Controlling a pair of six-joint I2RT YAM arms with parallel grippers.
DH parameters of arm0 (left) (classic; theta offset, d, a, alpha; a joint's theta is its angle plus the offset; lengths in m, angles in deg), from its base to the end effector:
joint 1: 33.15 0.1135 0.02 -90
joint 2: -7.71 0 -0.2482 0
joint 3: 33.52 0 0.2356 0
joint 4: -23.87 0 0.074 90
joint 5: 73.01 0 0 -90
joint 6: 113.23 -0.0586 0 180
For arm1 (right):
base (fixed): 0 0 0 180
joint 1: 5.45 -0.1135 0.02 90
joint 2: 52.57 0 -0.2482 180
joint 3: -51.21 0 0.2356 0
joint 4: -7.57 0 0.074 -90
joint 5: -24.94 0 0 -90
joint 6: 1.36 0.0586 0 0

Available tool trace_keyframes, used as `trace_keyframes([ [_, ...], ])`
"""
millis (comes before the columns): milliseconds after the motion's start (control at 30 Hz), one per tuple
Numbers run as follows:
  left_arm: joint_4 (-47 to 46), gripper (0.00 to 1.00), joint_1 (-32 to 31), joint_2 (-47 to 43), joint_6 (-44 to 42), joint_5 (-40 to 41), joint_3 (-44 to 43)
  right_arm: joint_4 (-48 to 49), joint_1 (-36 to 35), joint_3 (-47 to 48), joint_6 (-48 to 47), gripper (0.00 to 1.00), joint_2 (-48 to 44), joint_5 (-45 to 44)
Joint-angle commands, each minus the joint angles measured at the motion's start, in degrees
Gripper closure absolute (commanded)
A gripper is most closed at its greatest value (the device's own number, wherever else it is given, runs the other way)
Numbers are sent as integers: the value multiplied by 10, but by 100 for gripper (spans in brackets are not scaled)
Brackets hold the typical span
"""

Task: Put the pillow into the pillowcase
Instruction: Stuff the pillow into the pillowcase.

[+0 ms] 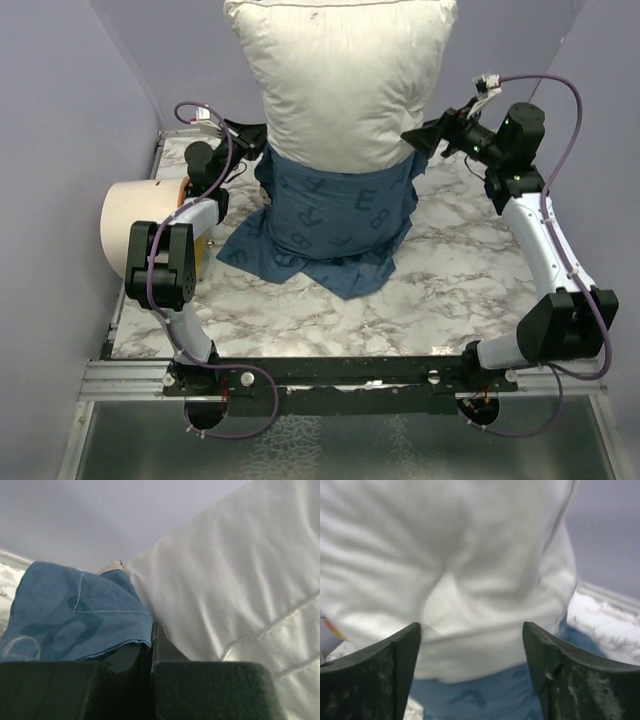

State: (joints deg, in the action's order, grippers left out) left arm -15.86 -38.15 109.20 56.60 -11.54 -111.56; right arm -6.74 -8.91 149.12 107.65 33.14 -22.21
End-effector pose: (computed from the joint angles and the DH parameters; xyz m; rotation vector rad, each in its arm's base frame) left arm 0.4021 -0.0633 0.2981 -0.4813 1.4233 -1.5472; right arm 0.3456 0.0608 0.4065 -0.3748 1.6308 0.8963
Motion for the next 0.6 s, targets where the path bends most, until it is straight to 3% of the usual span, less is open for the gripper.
trace_keyframes([
  [0,-139,100,14,28,37,-88,-44,65,20,-122,41,14,-96,-24],
  [100,-157,100,18,34,45,-106,-62,116,57,-192,91,13,-134,-27],
  [267,-174,100,19,42,57,-127,-84,218,148,-318,251,14,-175,-71],
  [400,-220,100,20,46,87,-160,-89,290,170,-402,366,15,-157,-128],
  [567,-198,100,25,32,74,-162,-75,343,170,-452,535,16,-93,-136],
])
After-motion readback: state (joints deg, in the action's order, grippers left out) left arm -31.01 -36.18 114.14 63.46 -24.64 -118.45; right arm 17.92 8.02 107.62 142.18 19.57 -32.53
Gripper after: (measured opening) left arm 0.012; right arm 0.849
